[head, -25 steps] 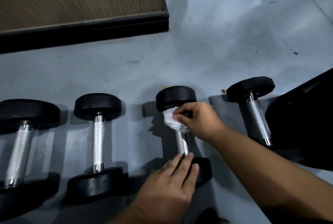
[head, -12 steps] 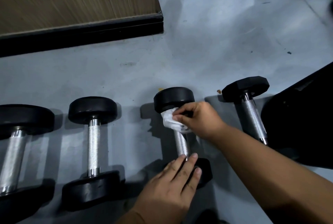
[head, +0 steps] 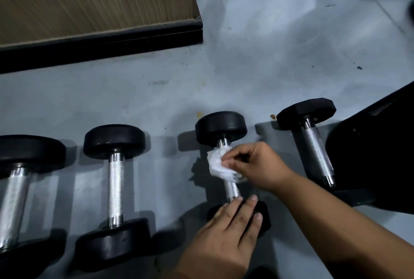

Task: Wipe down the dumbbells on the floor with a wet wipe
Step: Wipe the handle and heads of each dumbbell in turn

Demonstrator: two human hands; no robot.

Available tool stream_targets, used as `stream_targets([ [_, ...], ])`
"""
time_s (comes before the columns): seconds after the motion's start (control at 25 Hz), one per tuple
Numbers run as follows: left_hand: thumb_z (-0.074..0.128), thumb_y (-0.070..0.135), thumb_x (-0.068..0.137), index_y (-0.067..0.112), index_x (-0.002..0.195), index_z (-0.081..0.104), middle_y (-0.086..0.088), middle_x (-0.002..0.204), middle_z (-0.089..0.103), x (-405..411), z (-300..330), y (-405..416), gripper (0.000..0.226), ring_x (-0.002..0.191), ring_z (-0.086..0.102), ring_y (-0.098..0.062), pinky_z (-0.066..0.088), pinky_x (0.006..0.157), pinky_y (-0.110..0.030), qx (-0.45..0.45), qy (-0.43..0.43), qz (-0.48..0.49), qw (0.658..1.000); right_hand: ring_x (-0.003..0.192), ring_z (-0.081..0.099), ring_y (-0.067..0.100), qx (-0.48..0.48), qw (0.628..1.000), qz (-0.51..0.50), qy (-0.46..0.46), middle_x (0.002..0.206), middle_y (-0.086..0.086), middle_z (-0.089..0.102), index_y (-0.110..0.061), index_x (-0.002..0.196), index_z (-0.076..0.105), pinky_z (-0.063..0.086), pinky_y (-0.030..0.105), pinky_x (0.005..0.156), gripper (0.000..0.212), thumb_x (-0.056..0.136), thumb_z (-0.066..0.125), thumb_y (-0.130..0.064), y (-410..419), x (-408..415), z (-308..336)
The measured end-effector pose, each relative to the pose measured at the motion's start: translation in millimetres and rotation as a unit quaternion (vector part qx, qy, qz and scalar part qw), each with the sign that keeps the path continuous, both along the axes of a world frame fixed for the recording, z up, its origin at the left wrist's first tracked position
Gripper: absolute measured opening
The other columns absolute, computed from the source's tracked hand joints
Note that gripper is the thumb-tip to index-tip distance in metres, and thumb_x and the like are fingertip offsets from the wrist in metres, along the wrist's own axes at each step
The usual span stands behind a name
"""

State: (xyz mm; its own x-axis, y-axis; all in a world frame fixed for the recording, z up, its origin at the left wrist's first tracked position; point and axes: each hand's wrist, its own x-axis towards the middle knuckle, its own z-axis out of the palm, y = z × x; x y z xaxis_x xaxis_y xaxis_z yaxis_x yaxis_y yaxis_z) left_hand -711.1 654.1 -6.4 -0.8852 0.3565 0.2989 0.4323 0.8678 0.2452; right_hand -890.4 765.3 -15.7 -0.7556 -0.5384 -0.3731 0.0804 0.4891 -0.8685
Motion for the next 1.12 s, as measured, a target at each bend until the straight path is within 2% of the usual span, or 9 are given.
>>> stream_targets([
  [0.12,0.060,0.024,0.090,0.014,0.133,0.060,-0.008,0.147,0.055,0,-4,-11,0.045,0.131,0.057,-0.023,0.051,0.101,-0.034,0.101,-0.072,-0.008,0.992,0.083,0.073,0.007,-0.028,0.997,-0.065,0.006,0.087,-0.006,0.079,-0.018,0.089,0.081,0.062,0.035,0.080,0.006,0.085,0.082,-0.013,-12,-13,-5],
  [0.2,0.065,0.031,0.085,0.017,0.136,0.054,-0.005,0.148,0.055,5,-7,-22,0.054,0.131,0.057,-0.019,0.054,0.098,-0.032,0.124,-0.098,0.007,0.987,0.081,0.071,0.009,-0.032,0.997,-0.065,-0.003,0.086,0.000,0.078,-0.019,0.086,0.080,0.060,0.038,0.080,0.007,0.085,0.082,-0.013,-10,-6,-10],
  [0.32,0.063,0.034,0.090,0.017,0.138,0.051,-0.005,0.147,0.055,11,-9,-30,0.052,0.130,0.058,-0.020,0.058,0.090,-0.034,0.077,-0.089,-0.007,0.993,0.079,0.069,0.010,-0.038,0.998,-0.020,-0.037,0.086,0.004,0.078,-0.019,0.083,0.079,0.058,0.038,0.081,0.010,0.084,0.082,-0.009,4,17,-9],
  [0.48,0.061,0.035,0.093,0.015,0.135,0.052,-0.008,0.142,0.059,6,-12,-27,0.047,0.125,0.062,-0.024,0.058,0.089,-0.035,0.028,-0.048,-0.014,0.998,0.085,0.073,0.005,-0.013,0.999,0.015,-0.029,0.087,-0.007,0.079,-0.021,0.085,0.081,0.057,0.027,0.083,0.011,0.084,0.083,-0.010,16,21,-5],
  [0.72,0.057,0.033,0.092,0.013,0.133,0.053,-0.010,0.137,0.063,-6,-8,-12,0.046,0.114,0.068,-0.027,0.059,0.086,-0.036,0.021,-0.033,-0.021,0.999,0.079,0.071,0.005,-0.044,0.995,-0.087,0.008,0.085,-0.002,0.078,-0.018,0.086,0.080,0.057,0.023,0.075,0.010,0.085,0.081,-0.009,-7,-6,-5],
  [0.84,0.048,0.032,0.097,0.015,0.126,0.068,-0.008,0.132,0.067,-10,-4,-10,0.038,0.109,0.071,-0.025,0.061,0.081,-0.034,0.013,-0.034,-0.012,0.999,0.079,0.071,0.006,-0.013,0.999,0.023,-0.040,0.085,-0.003,0.079,-0.016,0.084,0.080,0.059,0.027,0.079,0.012,0.086,0.079,-0.004,13,1,0],
  [0.92,0.040,0.029,0.103,0.017,0.117,0.075,-0.008,0.127,0.070,-12,-4,-10,0.040,0.104,0.072,-0.025,0.062,0.077,-0.031,0.009,-0.032,-0.008,0.999,0.079,0.070,0.002,0.007,0.991,0.115,-0.074,0.084,-0.005,0.079,-0.012,0.085,0.081,0.056,0.023,0.081,0.009,0.085,0.079,-0.003,26,9,7],
  [1.0,0.040,0.029,0.103,0.018,0.114,0.077,-0.008,0.124,0.071,-16,-2,-9,0.040,0.102,0.073,-0.025,0.062,0.074,-0.031,0.006,-0.034,-0.006,0.999,0.080,0.070,0.000,0.026,0.987,0.146,-0.057,0.085,-0.006,0.079,-0.012,0.087,0.081,0.055,0.020,0.080,0.006,0.085,0.081,-0.006,25,7,8],
  [1.12,0.049,0.033,0.085,0.021,0.111,0.079,-0.004,0.121,0.073,-17,2,0,0.041,0.098,0.074,-0.022,0.062,0.071,-0.030,0.008,-0.058,-0.008,0.998,0.082,0.073,0.007,0.004,0.999,0.047,-0.011,0.087,-0.005,0.079,-0.015,0.088,0.082,0.059,0.027,0.080,0.007,0.085,0.081,-0.008,10,-8,3],
])
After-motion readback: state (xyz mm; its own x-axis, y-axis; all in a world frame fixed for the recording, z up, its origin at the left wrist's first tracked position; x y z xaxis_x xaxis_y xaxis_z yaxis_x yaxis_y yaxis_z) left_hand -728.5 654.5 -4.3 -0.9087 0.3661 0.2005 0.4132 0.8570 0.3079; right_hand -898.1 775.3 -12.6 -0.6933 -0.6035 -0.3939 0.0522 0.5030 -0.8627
